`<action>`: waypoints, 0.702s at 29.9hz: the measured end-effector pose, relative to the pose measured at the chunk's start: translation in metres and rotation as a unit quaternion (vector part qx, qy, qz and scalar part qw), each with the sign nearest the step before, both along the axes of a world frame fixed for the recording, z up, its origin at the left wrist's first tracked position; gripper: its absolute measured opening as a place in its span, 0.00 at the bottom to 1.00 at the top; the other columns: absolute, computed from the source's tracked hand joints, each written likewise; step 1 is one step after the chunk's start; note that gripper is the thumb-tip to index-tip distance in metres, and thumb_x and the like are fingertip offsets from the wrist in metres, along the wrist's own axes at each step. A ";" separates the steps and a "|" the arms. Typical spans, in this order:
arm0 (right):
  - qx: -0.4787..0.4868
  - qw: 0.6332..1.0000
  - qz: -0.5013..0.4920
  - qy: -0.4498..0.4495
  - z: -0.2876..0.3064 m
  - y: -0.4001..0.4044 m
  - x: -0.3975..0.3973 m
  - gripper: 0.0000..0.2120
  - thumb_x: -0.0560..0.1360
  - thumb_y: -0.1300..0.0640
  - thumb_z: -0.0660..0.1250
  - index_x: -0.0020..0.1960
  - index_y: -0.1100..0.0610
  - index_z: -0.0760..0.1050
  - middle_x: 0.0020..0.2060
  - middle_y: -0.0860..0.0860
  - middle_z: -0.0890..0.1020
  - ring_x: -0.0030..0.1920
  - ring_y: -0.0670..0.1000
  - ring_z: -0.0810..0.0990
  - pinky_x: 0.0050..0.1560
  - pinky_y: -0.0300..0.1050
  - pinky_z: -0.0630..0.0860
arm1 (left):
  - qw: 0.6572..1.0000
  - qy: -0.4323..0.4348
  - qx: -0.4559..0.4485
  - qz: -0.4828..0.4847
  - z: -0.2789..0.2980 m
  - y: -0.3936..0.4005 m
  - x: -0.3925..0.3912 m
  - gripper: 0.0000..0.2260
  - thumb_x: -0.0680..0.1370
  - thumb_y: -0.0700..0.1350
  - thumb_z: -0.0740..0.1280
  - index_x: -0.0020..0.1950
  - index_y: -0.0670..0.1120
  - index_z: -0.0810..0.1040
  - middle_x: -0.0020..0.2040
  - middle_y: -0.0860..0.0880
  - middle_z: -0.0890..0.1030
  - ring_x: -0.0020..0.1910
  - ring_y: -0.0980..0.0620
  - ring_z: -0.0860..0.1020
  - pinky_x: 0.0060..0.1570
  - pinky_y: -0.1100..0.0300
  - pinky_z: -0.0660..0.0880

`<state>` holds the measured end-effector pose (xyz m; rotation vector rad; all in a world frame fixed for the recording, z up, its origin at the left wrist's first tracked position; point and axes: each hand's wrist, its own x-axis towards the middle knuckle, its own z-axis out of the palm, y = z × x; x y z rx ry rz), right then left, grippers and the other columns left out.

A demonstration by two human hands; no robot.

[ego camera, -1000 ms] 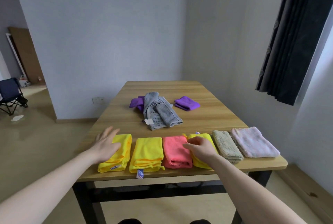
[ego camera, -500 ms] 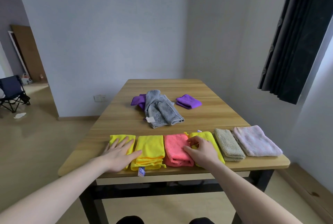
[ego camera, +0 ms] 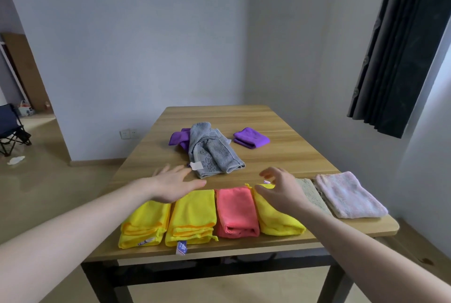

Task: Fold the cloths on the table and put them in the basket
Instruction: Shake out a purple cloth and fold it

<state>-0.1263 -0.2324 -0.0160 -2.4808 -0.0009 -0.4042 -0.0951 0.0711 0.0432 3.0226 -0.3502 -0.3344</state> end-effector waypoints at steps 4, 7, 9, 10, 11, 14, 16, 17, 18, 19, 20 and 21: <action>-0.161 0.986 -0.034 -0.027 -0.002 -0.038 0.015 0.20 0.76 0.40 0.66 0.66 0.45 0.75 0.66 0.45 0.75 0.66 0.53 0.71 0.63 0.50 0.70 | 0.997 -0.066 -0.013 -0.049 0.007 -0.046 0.037 0.40 0.77 0.73 0.53 0.82 0.50 0.57 0.83 0.50 0.56 0.82 0.45 0.52 0.79 0.45 0.51; -0.234 0.971 -0.056 -0.004 -0.012 -0.065 0.020 0.23 0.77 0.37 0.60 0.68 0.43 0.73 0.69 0.43 0.73 0.71 0.52 0.67 0.70 0.51 0.63 | 0.994 -0.078 -0.010 -0.070 0.008 -0.083 0.063 0.37 0.78 0.70 0.55 0.81 0.49 0.60 0.82 0.50 0.58 0.81 0.45 0.55 0.78 0.45 0.54; -0.226 0.972 -0.064 0.010 -0.025 -0.072 0.022 0.25 0.75 0.33 0.54 0.66 0.42 0.74 0.67 0.42 0.75 0.70 0.52 0.68 0.73 0.53 0.59 | 0.994 -0.081 -0.014 -0.079 0.005 -0.107 0.080 0.34 0.79 0.67 0.57 0.80 0.48 0.61 0.82 0.49 0.58 0.81 0.45 0.55 0.78 0.46 0.55; -0.206 0.976 -0.066 0.018 -0.031 -0.074 0.023 0.26 0.74 0.32 0.51 0.64 0.42 0.75 0.66 0.41 0.76 0.69 0.52 0.68 0.75 0.55 0.56 | 0.993 -0.080 -0.018 -0.085 0.001 -0.119 0.090 0.34 0.79 0.65 0.57 0.80 0.48 0.61 0.82 0.49 0.57 0.81 0.45 0.55 0.78 0.47 0.55; -0.183 0.980 -0.069 0.024 -0.036 -0.073 0.023 0.26 0.74 0.32 0.50 0.63 0.42 0.74 0.64 0.42 0.76 0.68 0.52 0.69 0.76 0.56 0.54 | 0.993 -0.079 -0.022 -0.088 -0.002 -0.131 0.099 0.33 0.80 0.64 0.58 0.80 0.48 0.61 0.82 0.49 0.57 0.81 0.45 0.54 0.78 0.47 0.55; -0.157 0.984 -0.076 0.035 -0.041 -0.075 0.029 0.24 0.76 0.32 0.52 0.65 0.40 0.72 0.63 0.42 0.76 0.68 0.51 0.68 0.77 0.57 0.52 | 0.992 -0.078 -0.015 -0.099 -0.011 -0.164 0.126 0.32 0.80 0.62 0.59 0.81 0.49 0.61 0.82 0.49 0.55 0.81 0.46 0.53 0.78 0.49 0.55; -0.154 0.985 -0.073 0.039 -0.042 -0.077 0.032 0.24 0.76 0.32 0.52 0.66 0.40 0.72 0.63 0.41 0.76 0.68 0.51 0.68 0.76 0.57 0.53 | 0.992 -0.071 -0.007 -0.102 -0.019 -0.184 0.148 0.31 0.80 0.61 0.59 0.80 0.49 0.62 0.82 0.49 0.56 0.80 0.45 0.55 0.77 0.48 0.57; -0.150 0.985 -0.071 0.038 -0.043 -0.077 0.033 0.24 0.76 0.32 0.52 0.66 0.40 0.72 0.63 0.41 0.76 0.67 0.51 0.69 0.76 0.57 0.54 | 0.993 -0.064 0.000 -0.096 -0.023 -0.193 0.158 0.30 0.80 0.60 0.58 0.79 0.49 0.63 0.82 0.49 0.56 0.80 0.44 0.56 0.77 0.47 0.58; -0.146 0.986 -0.070 0.035 -0.045 -0.078 0.033 0.24 0.76 0.32 0.52 0.66 0.40 0.72 0.63 0.40 0.76 0.67 0.51 0.69 0.76 0.57 0.54 | 0.994 -0.057 0.009 -0.090 -0.027 -0.202 0.169 0.29 0.79 0.60 0.57 0.79 0.49 0.65 0.81 0.50 0.56 0.79 0.44 0.57 0.75 0.45 0.60; -0.145 0.987 -0.068 0.032 -0.046 -0.078 0.033 0.25 0.76 0.32 0.51 0.66 0.40 0.72 0.63 0.40 0.75 0.67 0.51 0.69 0.76 0.58 0.54 | 0.995 -0.052 0.017 -0.081 -0.029 -0.209 0.178 0.29 0.78 0.59 0.56 0.78 0.49 0.66 0.81 0.51 0.55 0.79 0.43 0.58 0.74 0.44 0.62; -0.143 0.987 -0.068 0.032 -0.048 -0.081 0.034 0.25 0.76 0.32 0.51 0.67 0.40 0.72 0.63 0.40 0.75 0.67 0.51 0.69 0.76 0.58 0.54 | 0.996 -0.044 0.025 -0.077 -0.034 -0.218 0.188 0.29 0.78 0.58 0.56 0.78 0.49 0.66 0.81 0.52 0.55 0.78 0.43 0.58 0.73 0.44 0.63; -0.143 0.987 -0.068 0.030 -0.049 -0.082 0.034 0.25 0.76 0.32 0.51 0.67 0.40 0.72 0.63 0.39 0.75 0.67 0.50 0.69 0.76 0.58 0.54 | 0.996 -0.041 0.034 -0.074 -0.038 -0.227 0.196 0.29 0.78 0.58 0.56 0.78 0.48 0.66 0.81 0.52 0.54 0.78 0.42 0.58 0.72 0.44 0.64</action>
